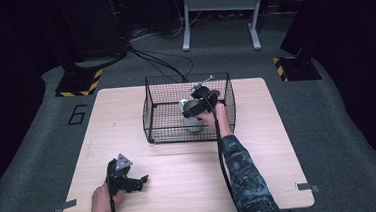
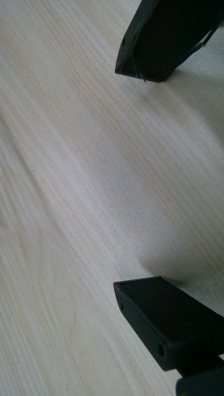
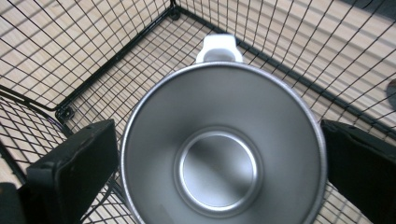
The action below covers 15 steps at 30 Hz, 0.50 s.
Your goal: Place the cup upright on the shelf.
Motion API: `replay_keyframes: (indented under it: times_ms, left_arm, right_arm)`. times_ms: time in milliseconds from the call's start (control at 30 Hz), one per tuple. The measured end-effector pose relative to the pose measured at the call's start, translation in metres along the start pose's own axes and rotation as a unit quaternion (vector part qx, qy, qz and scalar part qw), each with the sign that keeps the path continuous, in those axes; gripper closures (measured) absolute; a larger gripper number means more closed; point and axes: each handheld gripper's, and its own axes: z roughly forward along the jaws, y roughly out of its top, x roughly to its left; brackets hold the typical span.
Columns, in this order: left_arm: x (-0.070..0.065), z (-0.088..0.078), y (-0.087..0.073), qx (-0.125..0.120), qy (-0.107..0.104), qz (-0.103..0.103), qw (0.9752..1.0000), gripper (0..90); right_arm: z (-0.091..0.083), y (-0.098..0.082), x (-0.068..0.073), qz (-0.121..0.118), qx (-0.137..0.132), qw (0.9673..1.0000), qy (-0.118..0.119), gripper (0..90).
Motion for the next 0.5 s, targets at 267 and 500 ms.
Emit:
replay_keyframes:
  times_ms: [267, 500]
  left_arm:
    - [0.0, 0.0, 0.0, -0.003, 0.003, 0.001, 1.0, 0.1]
    - [0.0, 0.0, 0.0, -0.003, 0.003, -0.001, 1.0, 0.1]
  right_arm:
    - [-0.024, 0.0, 0.007, -0.019, -0.013, 0.9997, -0.007, 0.0]
    - [-0.056, -0.009, 0.019, -0.043, -0.036, 0.9984, -0.005, 0.0]
